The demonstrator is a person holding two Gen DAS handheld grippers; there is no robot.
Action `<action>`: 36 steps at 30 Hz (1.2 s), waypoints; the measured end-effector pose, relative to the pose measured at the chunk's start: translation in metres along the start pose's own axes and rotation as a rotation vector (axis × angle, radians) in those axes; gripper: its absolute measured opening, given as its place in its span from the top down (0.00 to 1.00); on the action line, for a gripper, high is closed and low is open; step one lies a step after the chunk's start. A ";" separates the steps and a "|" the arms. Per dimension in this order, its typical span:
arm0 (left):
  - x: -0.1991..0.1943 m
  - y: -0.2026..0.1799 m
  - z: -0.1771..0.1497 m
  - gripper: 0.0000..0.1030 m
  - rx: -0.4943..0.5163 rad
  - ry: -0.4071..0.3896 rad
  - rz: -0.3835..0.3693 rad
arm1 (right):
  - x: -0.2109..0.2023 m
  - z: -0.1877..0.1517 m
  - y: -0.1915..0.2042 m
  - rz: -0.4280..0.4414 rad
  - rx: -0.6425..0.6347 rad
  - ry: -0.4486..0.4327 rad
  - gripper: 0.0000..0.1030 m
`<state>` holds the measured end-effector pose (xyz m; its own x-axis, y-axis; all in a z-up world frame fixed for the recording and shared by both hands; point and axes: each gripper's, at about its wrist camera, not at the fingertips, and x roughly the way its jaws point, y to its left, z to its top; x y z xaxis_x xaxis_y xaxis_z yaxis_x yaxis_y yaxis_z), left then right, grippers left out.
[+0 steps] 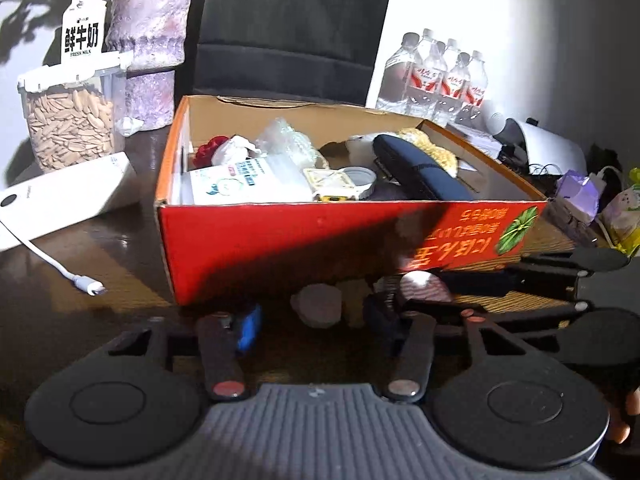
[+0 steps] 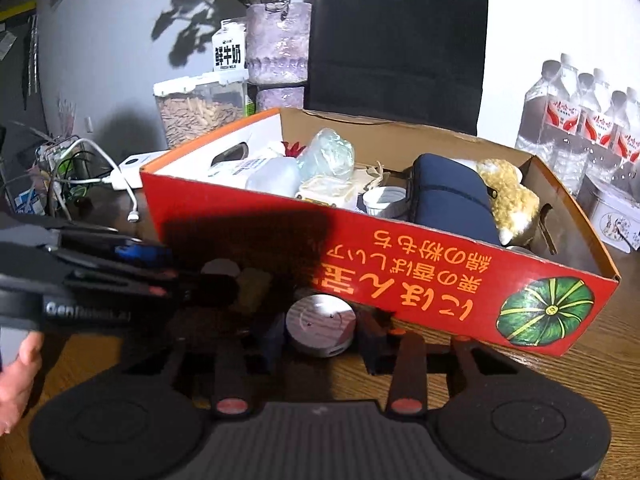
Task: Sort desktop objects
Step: 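Grasp the yellow cube with the left tool while the right grasps a white lid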
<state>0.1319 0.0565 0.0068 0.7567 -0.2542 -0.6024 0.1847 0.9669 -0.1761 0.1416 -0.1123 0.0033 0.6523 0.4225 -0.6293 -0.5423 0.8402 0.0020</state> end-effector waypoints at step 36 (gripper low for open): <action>-0.012 -0.066 -0.009 0.47 0.083 -0.098 0.177 | -0.069 -0.052 -0.034 -0.001 0.115 -0.039 0.63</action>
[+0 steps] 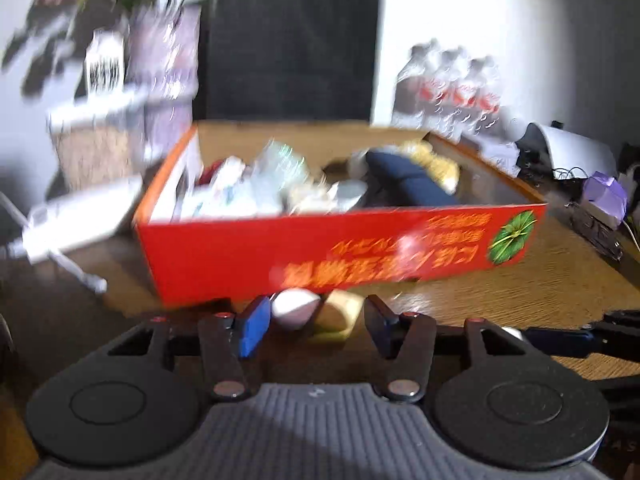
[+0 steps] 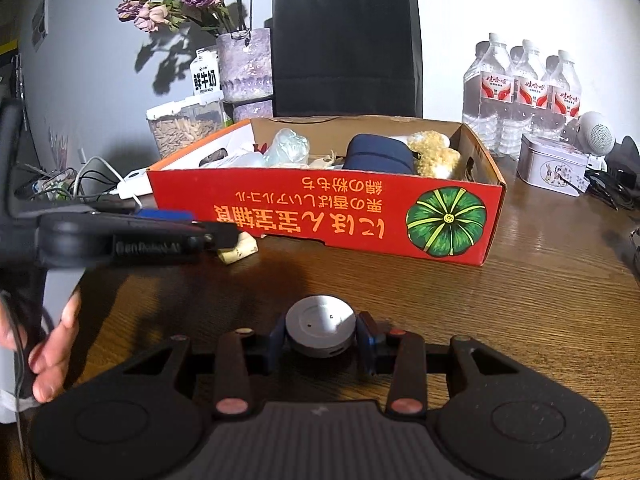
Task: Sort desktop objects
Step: 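Grasp the yellow cube with the left tool while the right grasps a white lid, then carry the cube into the box with the left tool while the right carries the lid there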
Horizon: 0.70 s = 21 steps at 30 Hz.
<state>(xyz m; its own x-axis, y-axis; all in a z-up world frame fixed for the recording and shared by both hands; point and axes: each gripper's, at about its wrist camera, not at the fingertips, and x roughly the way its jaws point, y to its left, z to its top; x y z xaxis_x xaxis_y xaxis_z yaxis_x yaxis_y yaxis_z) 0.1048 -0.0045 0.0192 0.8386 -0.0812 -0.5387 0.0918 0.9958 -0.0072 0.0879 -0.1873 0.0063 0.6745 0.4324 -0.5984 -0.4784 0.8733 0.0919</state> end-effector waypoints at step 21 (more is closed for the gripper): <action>0.022 -0.022 -0.003 0.85 0.155 0.033 0.007 | -0.001 0.000 -0.003 -0.018 0.002 -0.003 0.64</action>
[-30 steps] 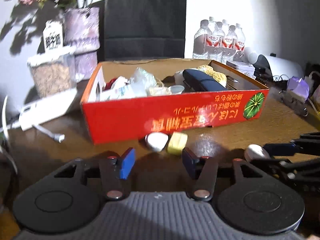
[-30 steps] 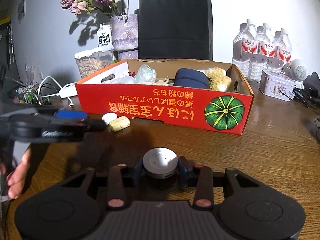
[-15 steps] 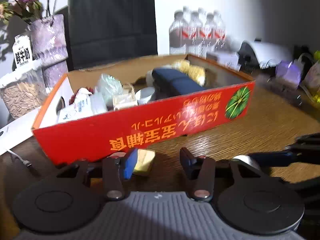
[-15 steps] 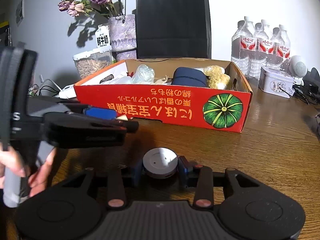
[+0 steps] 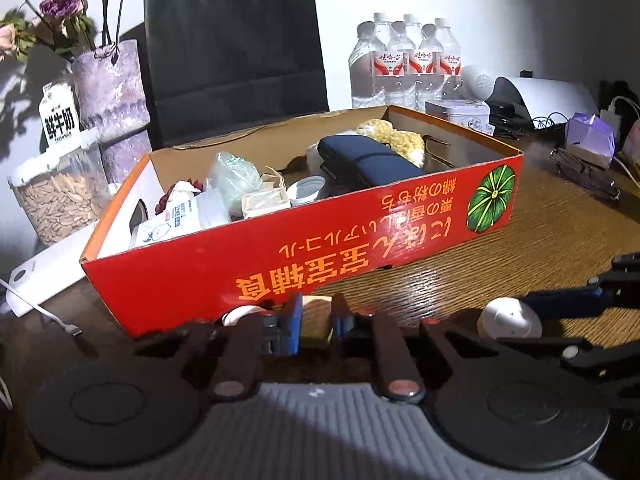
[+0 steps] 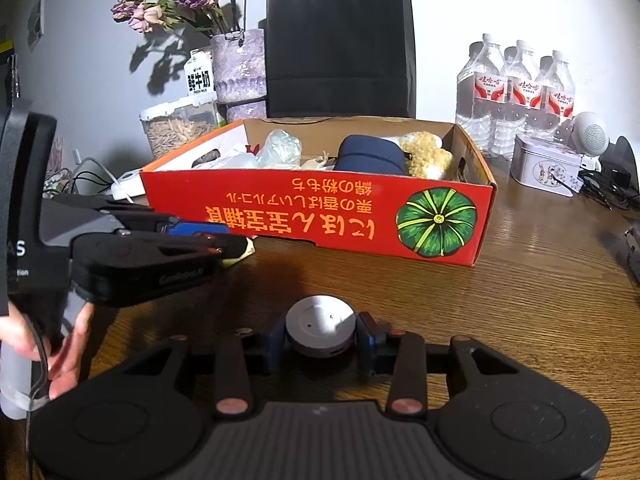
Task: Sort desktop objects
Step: 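Carry the cube into the box with the left tool while the right carries the lid there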
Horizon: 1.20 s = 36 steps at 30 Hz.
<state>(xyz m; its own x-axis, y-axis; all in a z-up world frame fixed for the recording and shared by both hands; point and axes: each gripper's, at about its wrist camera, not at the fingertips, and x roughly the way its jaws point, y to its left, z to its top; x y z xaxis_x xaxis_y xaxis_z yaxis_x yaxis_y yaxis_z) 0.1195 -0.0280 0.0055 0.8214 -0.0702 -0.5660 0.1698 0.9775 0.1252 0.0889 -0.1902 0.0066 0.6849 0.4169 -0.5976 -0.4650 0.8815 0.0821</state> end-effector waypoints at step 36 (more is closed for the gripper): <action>-0.169 0.041 -0.022 0.77 -0.220 -0.133 -0.126 | -0.099 0.024 0.017 0.156 -0.002 -0.156 0.64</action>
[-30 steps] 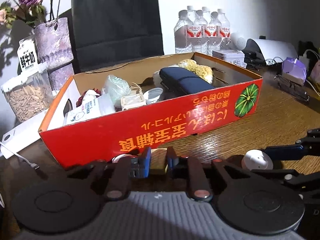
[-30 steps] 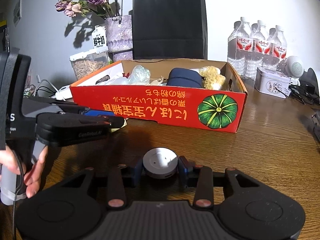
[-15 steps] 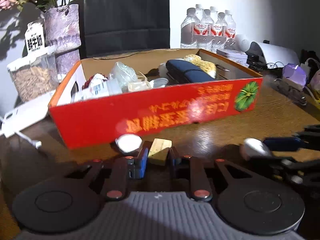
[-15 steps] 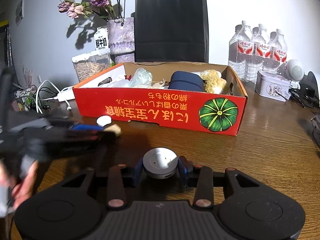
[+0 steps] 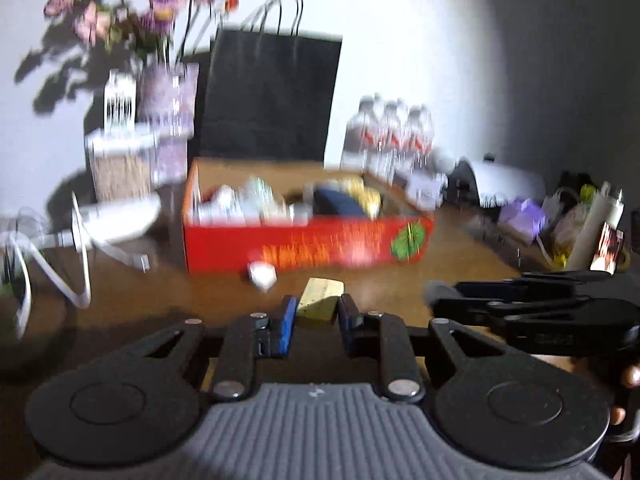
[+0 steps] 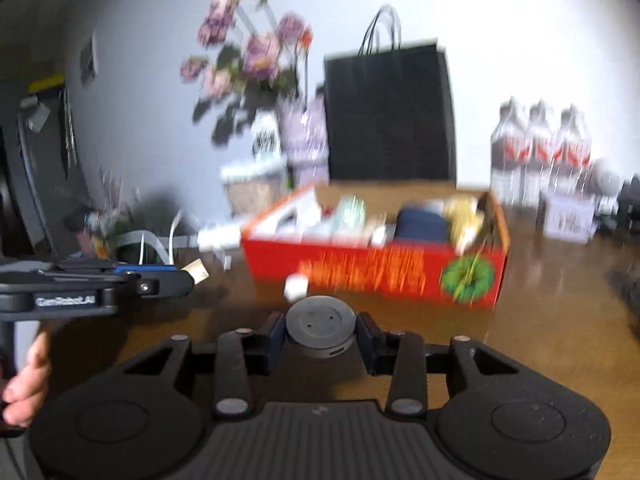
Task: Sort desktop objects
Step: 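Carry the cube into the box with the left tool while the right carries the lid there, then withdraw both tools from the box back over the table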
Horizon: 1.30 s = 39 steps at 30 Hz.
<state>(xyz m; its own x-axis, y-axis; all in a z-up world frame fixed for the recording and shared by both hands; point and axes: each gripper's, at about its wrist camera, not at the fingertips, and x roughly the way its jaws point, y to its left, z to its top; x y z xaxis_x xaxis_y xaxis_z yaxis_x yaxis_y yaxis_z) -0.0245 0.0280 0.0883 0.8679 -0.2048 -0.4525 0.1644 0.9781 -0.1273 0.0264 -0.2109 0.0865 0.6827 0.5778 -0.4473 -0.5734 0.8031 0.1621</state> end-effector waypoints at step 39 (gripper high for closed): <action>0.098 0.008 0.119 0.00 0.098 -0.011 0.183 | 0.081 0.090 -0.037 -0.189 0.018 0.026 0.20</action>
<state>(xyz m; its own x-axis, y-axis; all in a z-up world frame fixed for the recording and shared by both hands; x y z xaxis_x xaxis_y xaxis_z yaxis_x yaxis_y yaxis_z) 0.1179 0.0203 0.1474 0.8925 -0.0235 -0.4505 0.0478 0.9979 0.0427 0.1438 -0.1807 0.1229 0.7653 0.4127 -0.4939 -0.4277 0.8995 0.0890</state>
